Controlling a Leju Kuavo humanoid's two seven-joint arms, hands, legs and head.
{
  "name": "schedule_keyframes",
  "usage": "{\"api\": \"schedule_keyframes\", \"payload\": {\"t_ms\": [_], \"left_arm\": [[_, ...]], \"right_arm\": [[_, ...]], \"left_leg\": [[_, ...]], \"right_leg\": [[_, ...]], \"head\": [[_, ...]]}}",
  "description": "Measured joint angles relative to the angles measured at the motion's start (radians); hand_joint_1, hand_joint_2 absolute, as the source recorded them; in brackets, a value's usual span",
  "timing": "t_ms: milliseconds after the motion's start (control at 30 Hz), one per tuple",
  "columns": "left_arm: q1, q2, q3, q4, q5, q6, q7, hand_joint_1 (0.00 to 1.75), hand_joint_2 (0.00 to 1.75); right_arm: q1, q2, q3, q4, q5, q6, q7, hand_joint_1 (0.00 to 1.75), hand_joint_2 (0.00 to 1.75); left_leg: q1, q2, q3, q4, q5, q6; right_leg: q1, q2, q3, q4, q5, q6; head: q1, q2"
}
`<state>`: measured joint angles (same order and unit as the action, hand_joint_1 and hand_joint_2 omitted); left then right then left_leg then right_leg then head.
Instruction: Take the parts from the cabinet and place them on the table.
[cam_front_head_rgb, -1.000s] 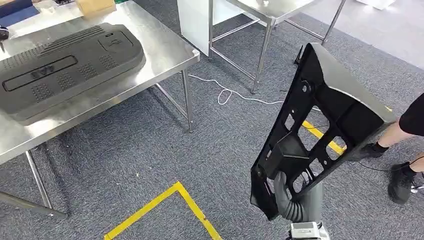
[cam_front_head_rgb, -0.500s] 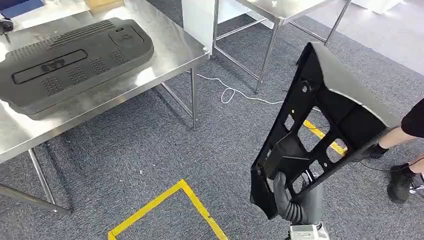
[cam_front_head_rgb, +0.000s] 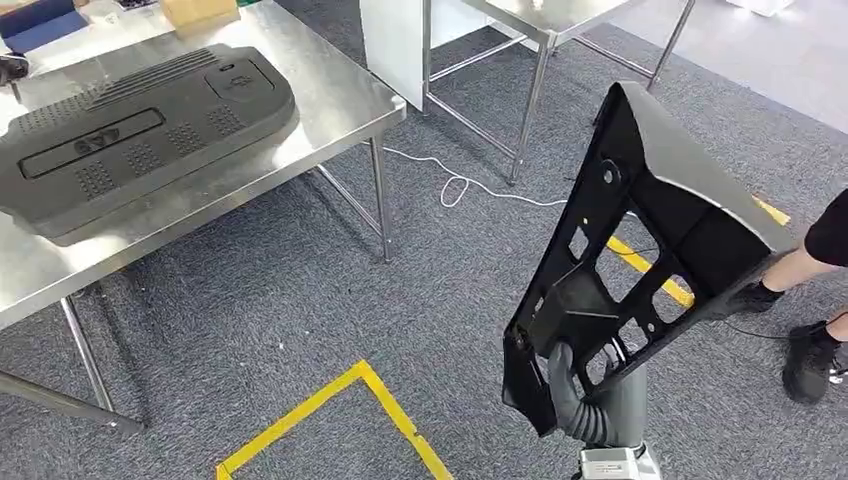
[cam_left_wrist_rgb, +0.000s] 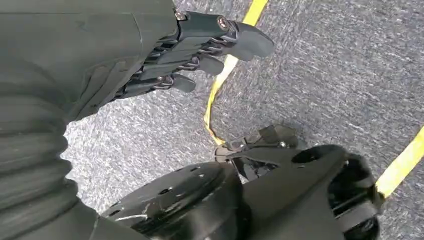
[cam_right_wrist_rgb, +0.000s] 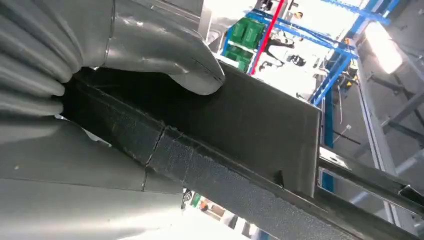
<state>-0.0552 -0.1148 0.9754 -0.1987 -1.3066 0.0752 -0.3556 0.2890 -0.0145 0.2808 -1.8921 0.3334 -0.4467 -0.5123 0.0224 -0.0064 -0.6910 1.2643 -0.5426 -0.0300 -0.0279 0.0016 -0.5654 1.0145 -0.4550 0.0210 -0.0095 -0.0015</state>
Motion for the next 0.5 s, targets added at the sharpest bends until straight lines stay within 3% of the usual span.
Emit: {"api": "schedule_keyframes", "payload": {"t_ms": [67, 100, 133, 233, 267, 300, 367, 400, 433, 467, 500], "left_arm": [[-0.001, 0.003, 0.000, 0.000, 0.000, 0.001, 0.000, 0.00, 1.75], [-0.001, 0.001, 0.000, 0.001, 0.000, 0.001, 0.000, 0.00, 1.75], [-0.002, 0.001, 0.000, 0.000, 0.000, 0.001, 0.000, 0.00, 1.75], [-0.001, 0.001, 0.000, 0.000, 0.000, 0.003, 0.001, 0.00, 1.75], [-0.001, 0.001, 0.000, 0.000, 0.000, 0.003, 0.001, 0.00, 1.75], [-0.002, 0.001, 0.000, 0.000, 0.000, 0.003, 0.000, 0.00, 1.75], [-0.002, 0.001, 0.000, 0.000, 0.000, 0.003, 0.001, 0.00, 1.75], [-0.002, 0.001, 0.000, 0.000, 0.000, 0.003, 0.001, 0.00, 1.75], [-0.002, 0.001, 0.000, 0.000, 0.000, 0.003, 0.001, 0.00, 1.75], [-0.002, 0.001, 0.000, 0.000, 0.000, 0.003, 0.001, 0.00, 1.75], [-0.002, 0.000, 0.000, 0.000, 0.000, 0.003, 0.001, 0.00, 1.75]], "right_arm": [[0.000, 0.000, 0.000, 0.000, 0.000, 0.000, 0.000, 1.75, 1.75], [0.000, 0.000, 0.000, 0.000, 0.000, 0.000, 0.000, 1.75, 1.75], [0.000, 0.000, 0.000, 0.000, 0.000, 0.000, 0.000, 1.75, 1.75], [-0.001, 0.003, 0.001, 0.000, 0.000, -0.001, 0.000, 1.75, 1.75], [0.000, 0.003, 0.001, -0.001, -0.001, -0.002, 0.002, 1.75, 1.75], [-0.001, 0.003, 0.001, -0.001, -0.001, -0.002, 0.002, 1.75, 1.75], [-0.002, 0.004, 0.002, -0.001, -0.001, -0.002, 0.002, 1.75, 1.75], [-0.001, 0.004, 0.002, -0.001, -0.001, -0.002, 0.002, 1.75, 1.75], [0.000, 0.004, 0.002, -0.001, -0.001, -0.002, 0.002, 1.75, 1.75], [0.000, 0.004, 0.002, -0.001, -0.001, -0.002, 0.002, 1.75, 1.75], [0.000, 0.004, 0.002, -0.001, -0.002, -0.002, 0.002, 1.75, 1.75]], "left_leg": [[0.004, 0.003, 0.088, -0.169, 0.077, -0.001], [0.004, 0.001, 0.107, -0.207, 0.065, -0.001], [0.001, -0.004, 0.103, -0.210, 0.069, 0.011], [-0.006, -0.004, 0.098, -0.214, 0.075, 0.031], [0.000, -0.003, 0.098, -0.218, 0.081, 0.040], [-0.001, -0.003, 0.097, -0.218, 0.082, 0.048], [-0.002, -0.002, 0.092, -0.218, 0.083, 0.053], [-0.003, -0.002, 0.090, -0.218, 0.083, 0.054], [-0.004, -0.002, 0.089, -0.218, 0.084, 0.054], [-0.003, -0.002, 0.089, -0.218, 0.084, 0.054], [-0.003, -0.002, 0.090, -0.218, 0.084, 0.054]], "right_leg": [[-0.002, 0.002, 0.005, 0.003, -0.004, 0.007], [0.008, 0.002, 0.002, 0.007, -0.008, 0.013], [0.010, 0.002, -0.002, 0.009, -0.009, 0.018], [0.009, 0.002, -0.003, 0.001, -0.003, 0.034], [0.003, 0.001, -0.015, 0.012, -0.009, 0.036], [0.006, 0.000, -0.031, 0.052, -0.034, 0.032], [0.006, 0.000, -0.110, 0.213, -0.105, 0.023], [0.006, 0.000, -0.147, 0.287, -0.129, 0.023], [0.005, 0.000, -0.165, 0.325, -0.135, 0.028], [0.005, 0.000, -0.160, 0.312, -0.125, 0.036], [0.005, 0.000, -0.128, 0.252, -0.098, 0.045]], "head": [[0.000, 0.000], [0.000, 0.000], [0.000, 0.000], [0.004, 0.000], [0.003, 0.000], [0.006, 0.000], [0.012, 0.000], [0.011, 0.000], [0.012, 0.000], [0.012, 0.000], [0.013, 0.000]]}}
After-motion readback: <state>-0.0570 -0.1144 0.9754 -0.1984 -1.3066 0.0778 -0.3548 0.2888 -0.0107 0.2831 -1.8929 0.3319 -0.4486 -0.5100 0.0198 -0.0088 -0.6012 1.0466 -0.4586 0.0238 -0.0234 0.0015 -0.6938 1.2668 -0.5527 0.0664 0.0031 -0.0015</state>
